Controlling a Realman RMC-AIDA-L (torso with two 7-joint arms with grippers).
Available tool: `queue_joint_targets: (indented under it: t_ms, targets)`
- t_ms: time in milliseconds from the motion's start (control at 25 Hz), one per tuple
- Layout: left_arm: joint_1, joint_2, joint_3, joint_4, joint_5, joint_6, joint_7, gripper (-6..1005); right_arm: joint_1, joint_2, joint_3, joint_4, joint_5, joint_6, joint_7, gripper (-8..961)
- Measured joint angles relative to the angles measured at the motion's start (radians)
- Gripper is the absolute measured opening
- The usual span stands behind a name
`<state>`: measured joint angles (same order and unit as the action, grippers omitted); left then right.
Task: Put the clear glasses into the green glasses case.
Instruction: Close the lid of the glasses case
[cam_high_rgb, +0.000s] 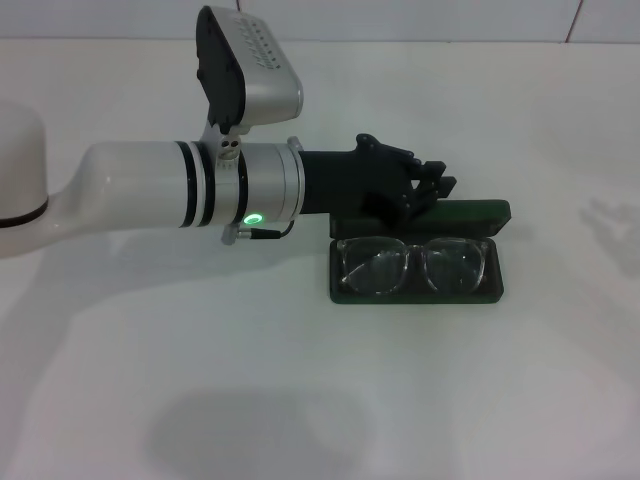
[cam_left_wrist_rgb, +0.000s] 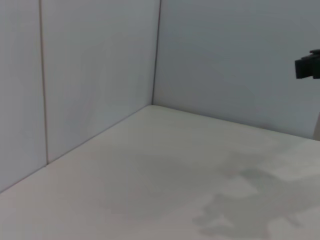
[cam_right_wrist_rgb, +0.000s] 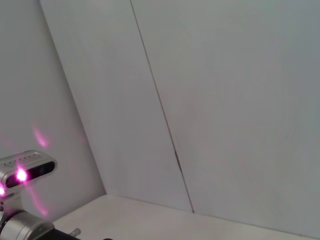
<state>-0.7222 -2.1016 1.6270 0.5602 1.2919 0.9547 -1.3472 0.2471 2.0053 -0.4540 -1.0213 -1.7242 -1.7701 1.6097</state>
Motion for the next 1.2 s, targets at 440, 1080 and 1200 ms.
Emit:
queue_joint_targets:
  t_ms: [440, 1080, 1200]
  targets:
    - [-0.007, 0.000, 0.020, -0.031, -0.001, -0.010, -0.001, 181, 0.000, 0.000, -0.001, 0.011, 0.000, 0.000, -0.010, 178]
    - [0.001, 0.000, 0.049, -0.039, -0.005, -0.002, -0.001, 182, 0.001, 0.003, -0.002, 0.013, 0.000, -0.003, -0.010, 179]
    - [0.002, 0.000, 0.056, -0.045, -0.006, 0.009, 0.001, 182, 0.001, 0.003, -0.002, 0.014, 0.000, -0.003, -0.010, 180]
